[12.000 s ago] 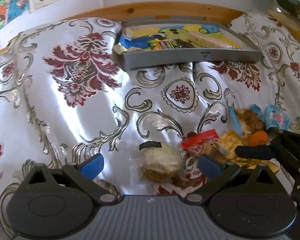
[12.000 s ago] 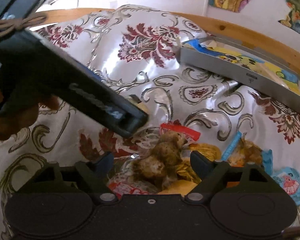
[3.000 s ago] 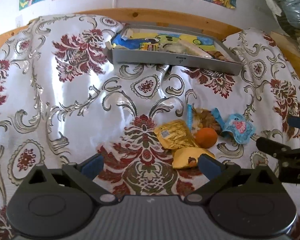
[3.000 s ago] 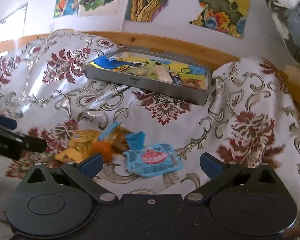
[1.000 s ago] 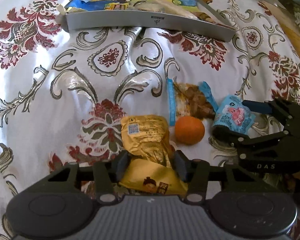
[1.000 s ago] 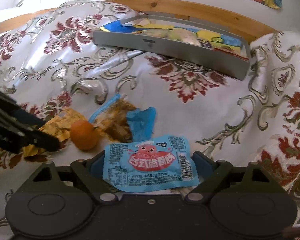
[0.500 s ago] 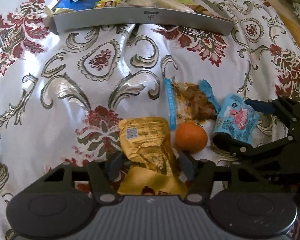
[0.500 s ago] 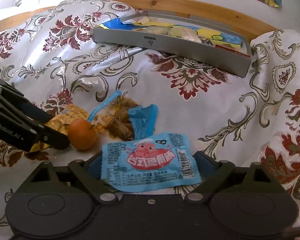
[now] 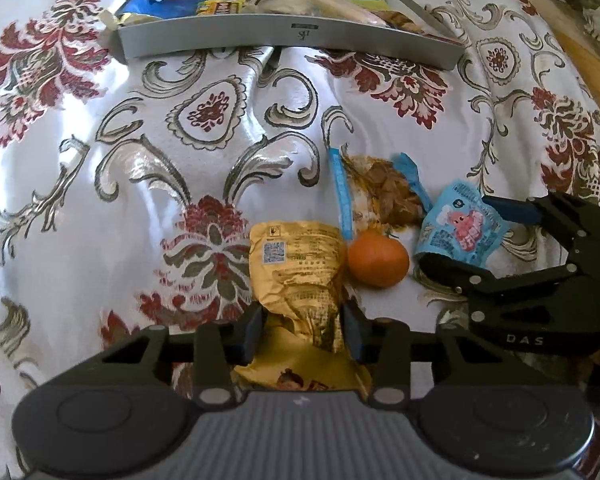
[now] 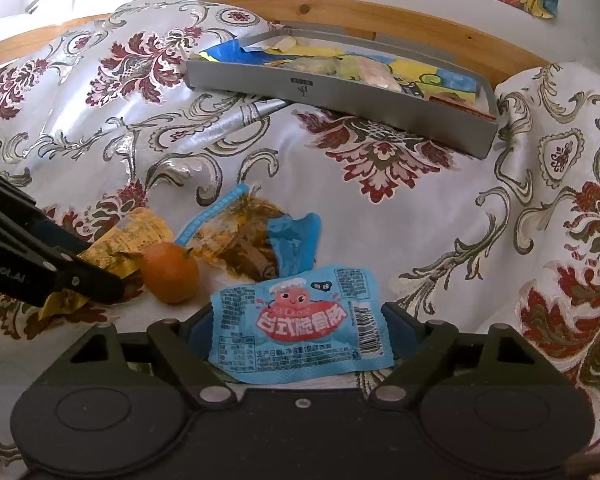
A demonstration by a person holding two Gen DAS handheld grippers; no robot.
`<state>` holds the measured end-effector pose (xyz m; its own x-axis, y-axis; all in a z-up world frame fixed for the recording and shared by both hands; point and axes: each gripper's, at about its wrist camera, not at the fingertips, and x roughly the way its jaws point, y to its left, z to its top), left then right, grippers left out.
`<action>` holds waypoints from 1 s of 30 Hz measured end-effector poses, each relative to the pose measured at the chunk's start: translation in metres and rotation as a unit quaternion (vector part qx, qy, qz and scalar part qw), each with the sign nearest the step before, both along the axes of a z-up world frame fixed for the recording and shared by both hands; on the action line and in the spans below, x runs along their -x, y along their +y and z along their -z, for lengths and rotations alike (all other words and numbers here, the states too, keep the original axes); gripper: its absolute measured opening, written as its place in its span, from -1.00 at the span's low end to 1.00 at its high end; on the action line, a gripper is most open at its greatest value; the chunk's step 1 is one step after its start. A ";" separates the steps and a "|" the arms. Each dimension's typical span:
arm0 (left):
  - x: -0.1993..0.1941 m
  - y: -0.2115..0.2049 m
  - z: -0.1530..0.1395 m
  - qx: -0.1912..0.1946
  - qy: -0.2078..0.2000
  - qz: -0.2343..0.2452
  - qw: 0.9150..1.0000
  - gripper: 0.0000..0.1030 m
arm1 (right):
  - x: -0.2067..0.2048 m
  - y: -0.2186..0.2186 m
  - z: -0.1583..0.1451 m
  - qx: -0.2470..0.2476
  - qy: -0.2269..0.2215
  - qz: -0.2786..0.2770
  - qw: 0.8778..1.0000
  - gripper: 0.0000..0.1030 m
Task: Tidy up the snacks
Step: 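Grasp the yellow pouch with the left tool while the right tool grasps the blue candy pack, then lift the yellow pouch and blue candy pack toward the grey tray with both tools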
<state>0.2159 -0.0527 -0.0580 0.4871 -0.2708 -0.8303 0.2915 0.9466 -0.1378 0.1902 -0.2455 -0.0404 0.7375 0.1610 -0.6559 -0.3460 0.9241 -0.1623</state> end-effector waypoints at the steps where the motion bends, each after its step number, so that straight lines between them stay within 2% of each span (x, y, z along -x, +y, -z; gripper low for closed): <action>1: 0.003 -0.001 -0.001 -0.001 -0.002 -0.004 1.000 -0.12 | 0.001 0.001 0.000 0.002 -0.001 -0.001 1.000 0.61; 7: 0.020 -0.008 -0.008 -0.018 -0.026 -0.004 0.999 -0.13 | 0.011 0.007 -0.005 0.011 -0.010 -0.007 1.000 0.56; 17: 0.032 -0.015 -0.019 -0.018 -0.044 -0.003 0.999 -0.12 | 0.022 0.008 -0.017 0.019 -0.035 -0.002 0.999 0.56; 30: 0.025 -0.006 -0.038 0.001 -0.079 -0.032 0.996 -0.12 | 0.031 0.006 -0.036 -0.006 -0.103 -0.001 0.995 0.56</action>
<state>0.1910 -0.0591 -0.0198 0.6282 -0.2371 -0.7411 0.2487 0.9637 -0.0976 0.1590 -0.2391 -0.0043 0.8557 0.1697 -0.4889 -0.3084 0.9258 -0.2185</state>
